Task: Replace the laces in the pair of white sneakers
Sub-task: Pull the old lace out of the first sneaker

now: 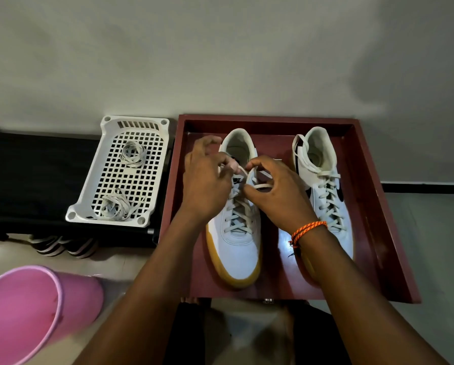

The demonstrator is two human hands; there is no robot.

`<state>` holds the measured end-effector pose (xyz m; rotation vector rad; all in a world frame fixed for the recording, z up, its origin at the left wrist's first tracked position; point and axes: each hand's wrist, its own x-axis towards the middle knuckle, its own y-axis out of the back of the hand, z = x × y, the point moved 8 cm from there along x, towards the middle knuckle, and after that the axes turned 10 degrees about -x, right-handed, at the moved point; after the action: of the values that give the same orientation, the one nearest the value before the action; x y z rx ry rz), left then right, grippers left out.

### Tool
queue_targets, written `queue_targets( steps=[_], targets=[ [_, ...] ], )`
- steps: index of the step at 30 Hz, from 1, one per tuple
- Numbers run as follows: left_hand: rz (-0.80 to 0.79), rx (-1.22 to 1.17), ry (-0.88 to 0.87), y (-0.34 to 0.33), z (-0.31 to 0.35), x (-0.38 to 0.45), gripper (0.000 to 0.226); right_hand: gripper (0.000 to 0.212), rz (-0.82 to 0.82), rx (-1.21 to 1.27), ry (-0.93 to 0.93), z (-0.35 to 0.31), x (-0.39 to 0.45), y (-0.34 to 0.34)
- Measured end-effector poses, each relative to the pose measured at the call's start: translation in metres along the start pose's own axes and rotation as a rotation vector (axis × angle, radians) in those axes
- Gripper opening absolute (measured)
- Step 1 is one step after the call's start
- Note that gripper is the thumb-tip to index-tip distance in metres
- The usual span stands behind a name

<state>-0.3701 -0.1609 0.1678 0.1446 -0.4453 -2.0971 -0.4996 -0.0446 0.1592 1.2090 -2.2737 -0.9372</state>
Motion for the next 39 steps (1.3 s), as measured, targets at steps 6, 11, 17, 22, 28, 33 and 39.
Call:
queue_targets(
  steps=[6,11,17,22,28,33,39],
  targets=[
    [0.26,-0.322,0.111,0.034,-0.007,-0.001,0.023,0.032,0.009,0.03,-0.025,0.002,0.0,-0.001],
    [-0.023,0.23,-0.089,0.004,0.002,-0.002,0.019,0.034,0.013,0.022,-0.015,0.002,-0.001,-0.001],
    [-0.107,0.075,0.07,-0.013,-0.001,-0.006,0.018,0.037,0.01,0.022,-0.016,0.002,0.0,-0.002],
    [0.102,-0.404,0.192,0.016,-0.004,-0.004,0.015,0.035,0.007,0.025,-0.035,0.002,0.0,-0.003],
    [0.06,0.047,-0.082,0.023,0.003,0.004,0.017,0.032,0.024,0.005,-0.04,0.0,-0.001,0.0],
    [-0.097,0.274,-0.055,-0.016,0.007,-0.011,0.005,0.037,0.024,0.004,-0.027,-0.001,-0.001,0.001],
    [0.042,-0.284,0.183,0.006,-0.006,-0.004,0.016,0.033,0.018,0.017,-0.043,0.003,0.0,-0.001]
  ],
)
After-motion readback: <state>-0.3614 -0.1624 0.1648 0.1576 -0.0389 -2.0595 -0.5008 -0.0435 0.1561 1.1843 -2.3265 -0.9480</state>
